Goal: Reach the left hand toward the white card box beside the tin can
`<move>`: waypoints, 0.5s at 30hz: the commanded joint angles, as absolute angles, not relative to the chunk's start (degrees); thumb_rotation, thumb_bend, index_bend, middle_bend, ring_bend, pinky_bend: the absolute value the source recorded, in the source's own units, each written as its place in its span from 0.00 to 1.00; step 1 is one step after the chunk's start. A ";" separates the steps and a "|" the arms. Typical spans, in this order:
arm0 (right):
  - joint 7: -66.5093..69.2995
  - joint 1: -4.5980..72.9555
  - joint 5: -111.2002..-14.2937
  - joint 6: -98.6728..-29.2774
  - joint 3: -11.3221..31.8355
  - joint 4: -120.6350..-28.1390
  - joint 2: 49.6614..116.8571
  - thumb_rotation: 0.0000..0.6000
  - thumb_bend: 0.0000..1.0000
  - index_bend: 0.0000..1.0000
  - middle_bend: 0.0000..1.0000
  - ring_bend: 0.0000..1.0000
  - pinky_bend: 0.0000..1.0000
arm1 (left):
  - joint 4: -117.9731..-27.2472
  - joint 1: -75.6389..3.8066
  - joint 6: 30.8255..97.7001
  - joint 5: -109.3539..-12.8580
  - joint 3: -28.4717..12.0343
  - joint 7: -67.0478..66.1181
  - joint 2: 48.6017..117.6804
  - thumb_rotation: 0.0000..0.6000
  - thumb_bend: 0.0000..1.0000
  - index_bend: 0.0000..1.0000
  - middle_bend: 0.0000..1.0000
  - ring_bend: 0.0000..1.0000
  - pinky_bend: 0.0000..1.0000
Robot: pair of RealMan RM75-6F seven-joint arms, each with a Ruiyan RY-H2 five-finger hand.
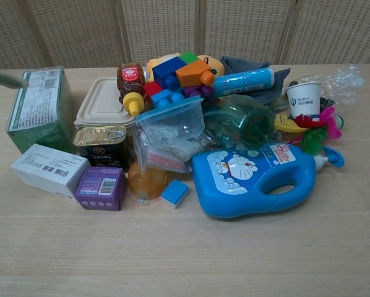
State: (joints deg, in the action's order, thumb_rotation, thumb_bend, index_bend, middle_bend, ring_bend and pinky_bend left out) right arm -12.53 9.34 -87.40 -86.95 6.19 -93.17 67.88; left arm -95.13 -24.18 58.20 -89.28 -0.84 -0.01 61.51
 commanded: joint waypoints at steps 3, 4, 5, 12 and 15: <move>-12.32 9.17 -87.50 -87.09 6.14 -93.16 67.79 0.82 0.42 0.00 0.00 0.00 0.00 | -94.65 -26.82 53.66 -88.48 0.55 -5.60 63.93 0.81 0.22 0.07 0.04 0.00 0.00; -12.25 9.08 -87.52 -87.16 6.10 -93.08 67.82 0.82 0.42 0.00 0.00 0.00 0.00 | -94.58 -27.13 53.04 -88.06 0.67 -6.54 64.50 0.79 0.20 0.07 0.04 0.00 0.00; -12.19 9.01 -87.53 -87.23 6.07 -93.00 67.84 0.83 0.42 0.00 0.00 0.00 0.00 | -94.52 -27.33 52.72 -87.84 0.73 -7.14 64.92 0.78 0.19 0.08 0.05 0.00 0.00; -11.94 8.58 -87.40 -87.65 6.13 -92.81 67.63 0.82 0.42 0.00 0.00 0.00 0.00 | -93.41 -27.94 51.94 -86.21 1.22 -10.27 67.58 0.71 0.18 0.14 0.14 0.00 0.00; -11.82 8.43 -87.31 -87.77 6.19 -92.83 67.52 0.82 0.42 0.00 0.00 0.00 0.00 | -92.60 -28.14 51.27 -85.24 1.55 -10.99 68.61 0.71 0.18 0.15 0.16 0.00 0.00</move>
